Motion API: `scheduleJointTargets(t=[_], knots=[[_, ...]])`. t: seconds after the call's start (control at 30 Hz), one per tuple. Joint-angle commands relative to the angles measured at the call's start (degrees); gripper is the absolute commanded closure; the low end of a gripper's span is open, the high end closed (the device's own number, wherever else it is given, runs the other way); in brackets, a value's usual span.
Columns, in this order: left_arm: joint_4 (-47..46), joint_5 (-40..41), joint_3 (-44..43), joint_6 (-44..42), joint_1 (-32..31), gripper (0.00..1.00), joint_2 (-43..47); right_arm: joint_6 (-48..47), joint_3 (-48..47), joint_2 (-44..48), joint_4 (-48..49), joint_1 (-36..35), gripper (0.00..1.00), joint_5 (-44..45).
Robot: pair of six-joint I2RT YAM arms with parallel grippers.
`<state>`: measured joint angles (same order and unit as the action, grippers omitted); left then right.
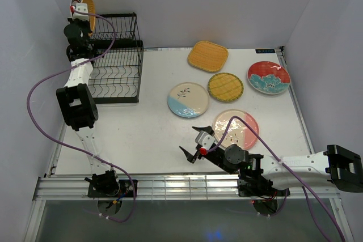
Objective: Load the plates into the dish rack
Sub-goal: Insert the plate into the dish rack.
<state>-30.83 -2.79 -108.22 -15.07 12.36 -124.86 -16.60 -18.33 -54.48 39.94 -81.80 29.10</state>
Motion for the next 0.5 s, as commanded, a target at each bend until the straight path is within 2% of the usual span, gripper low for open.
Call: scheduleJointTargets(t=[0.0, 0.17, 0.4, 0.47], knots=[[-2.9, 0.3, 0.6, 0.3, 0.4, 1.0, 3.9, 1.1, -2.1, 0.8, 1.4, 0.1, 0.08, -0.4], [-3.1, -4.9, 3.8, 2.2, 0.6, 1.0, 4.4, 1.2, -1.9, 1.2, 1.3, 0.0, 0.08, -0.4], [-2.6, -4.4, 3.6, 3.1, 0.6, 1.0, 3.0, 1.1, -1.8, 1.3, 1.2, 0.0, 0.08, -0.3], [-2.6, -4.2, 3.6, 2.8, 0.6, 0.95, 3.0, 1.2, -1.9, 1.1, 1.2, 0.1, 0.08, -0.3]])
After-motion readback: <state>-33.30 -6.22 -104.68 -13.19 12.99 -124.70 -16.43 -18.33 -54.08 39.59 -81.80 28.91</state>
